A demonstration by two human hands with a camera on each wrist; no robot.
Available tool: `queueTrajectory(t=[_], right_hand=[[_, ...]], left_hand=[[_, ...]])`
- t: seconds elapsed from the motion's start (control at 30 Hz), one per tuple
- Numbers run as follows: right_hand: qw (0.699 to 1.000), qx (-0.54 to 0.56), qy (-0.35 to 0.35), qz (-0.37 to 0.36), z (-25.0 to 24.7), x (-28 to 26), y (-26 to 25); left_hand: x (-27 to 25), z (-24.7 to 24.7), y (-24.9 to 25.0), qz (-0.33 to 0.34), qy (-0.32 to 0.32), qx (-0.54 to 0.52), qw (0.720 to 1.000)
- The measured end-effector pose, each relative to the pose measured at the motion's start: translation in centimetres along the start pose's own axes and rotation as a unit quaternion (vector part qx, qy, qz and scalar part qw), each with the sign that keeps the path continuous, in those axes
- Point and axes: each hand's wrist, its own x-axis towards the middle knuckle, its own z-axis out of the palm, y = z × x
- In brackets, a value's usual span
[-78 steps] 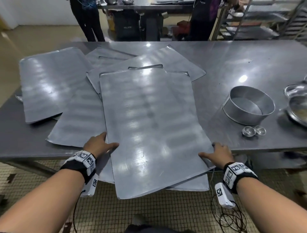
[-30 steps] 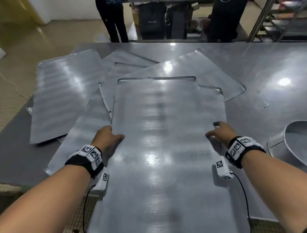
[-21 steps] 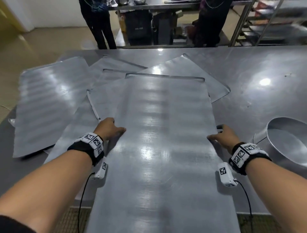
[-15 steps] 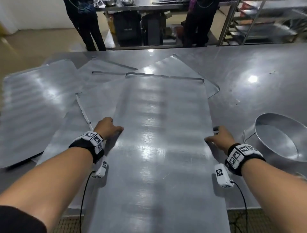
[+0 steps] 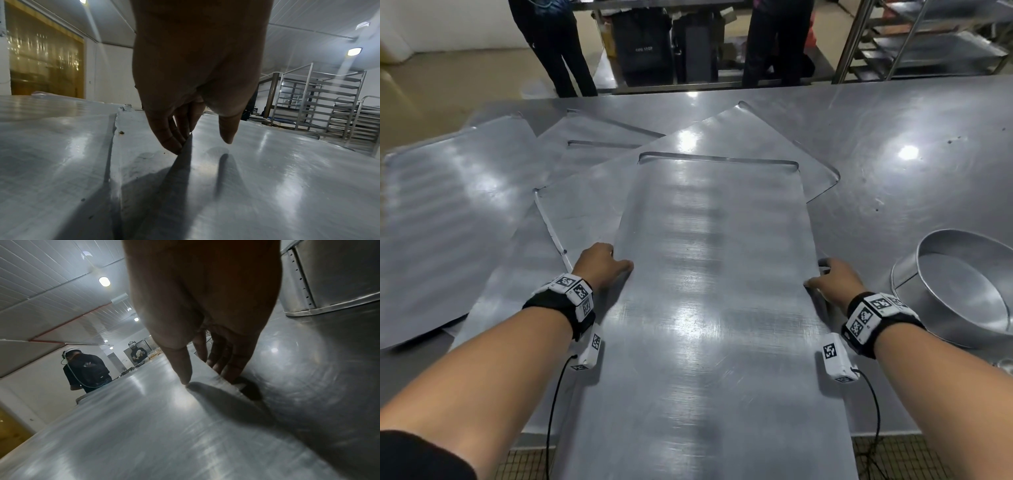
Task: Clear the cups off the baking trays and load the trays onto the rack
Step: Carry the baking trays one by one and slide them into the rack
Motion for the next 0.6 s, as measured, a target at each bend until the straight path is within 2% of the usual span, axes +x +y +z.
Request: queueTrajectory(t=[0.2, 0.37, 0.6], right_hand=[[0.999, -0.042, -0.013, -0.024, -0.3, -0.5, 0.5], [0.999, -0.033, -0.011, -0.021, 0.3, -2.5, 1.8], [0.999, -0.044, 0.019, -0.006, 1.2, -8.6, 4.4]], left_hand=[[-1.0, 0.0, 0.2, 0.012, 0.034, -0.028, 0.999], [-2.5, 0.2, -1.0, -0.014, -0.018, -0.017, 1.0], [-8.6, 1.2, -4.4, -0.007, -0.021, -0.01, 1.0]])
